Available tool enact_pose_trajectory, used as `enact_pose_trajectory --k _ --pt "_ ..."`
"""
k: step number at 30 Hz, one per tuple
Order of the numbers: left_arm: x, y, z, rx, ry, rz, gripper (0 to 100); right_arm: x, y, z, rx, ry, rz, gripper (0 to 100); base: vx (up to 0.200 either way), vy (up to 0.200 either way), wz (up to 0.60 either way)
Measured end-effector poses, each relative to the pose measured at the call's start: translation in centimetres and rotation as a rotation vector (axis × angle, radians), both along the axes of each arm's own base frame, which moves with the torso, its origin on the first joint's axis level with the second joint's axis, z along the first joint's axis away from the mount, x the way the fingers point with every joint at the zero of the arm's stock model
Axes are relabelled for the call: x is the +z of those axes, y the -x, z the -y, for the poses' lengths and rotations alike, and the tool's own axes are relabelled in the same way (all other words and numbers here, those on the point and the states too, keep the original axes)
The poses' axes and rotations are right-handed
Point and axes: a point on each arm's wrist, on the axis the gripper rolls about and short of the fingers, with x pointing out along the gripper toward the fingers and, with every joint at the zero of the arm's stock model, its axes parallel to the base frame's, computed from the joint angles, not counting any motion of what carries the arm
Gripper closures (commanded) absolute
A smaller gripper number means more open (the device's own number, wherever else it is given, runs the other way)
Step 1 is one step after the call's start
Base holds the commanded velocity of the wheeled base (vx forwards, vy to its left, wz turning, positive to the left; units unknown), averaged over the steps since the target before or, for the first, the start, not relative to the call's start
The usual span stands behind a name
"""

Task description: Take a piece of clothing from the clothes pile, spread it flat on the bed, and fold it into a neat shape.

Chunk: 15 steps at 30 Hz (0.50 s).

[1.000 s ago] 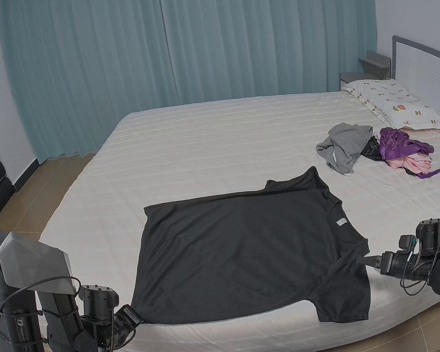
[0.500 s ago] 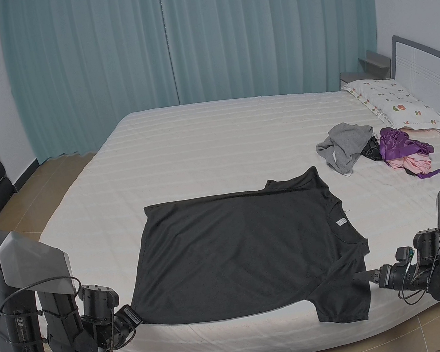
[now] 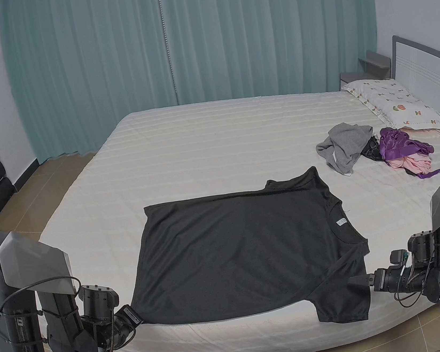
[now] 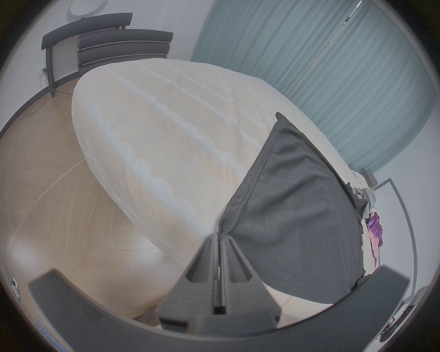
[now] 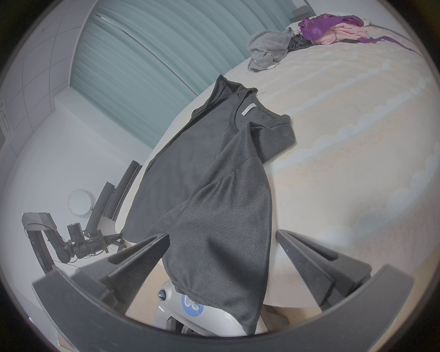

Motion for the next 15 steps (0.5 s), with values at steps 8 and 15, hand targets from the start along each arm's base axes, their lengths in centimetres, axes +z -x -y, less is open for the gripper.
enact_pose_trajectory --k 8,15 --pt "0.0 -0.02 -0.01 0.001 0.001 0.001 100 -0.11 0.12 -0.02 0.001 0.002 -0.008 100 0.0 0.0 0.0" --pt "0.01 -0.03 0.0 0.001 0.001 0.002 100 0.06 0.38 0.15 -0.011 -0.005 -0.017 100 0.0 0.0 0.0"
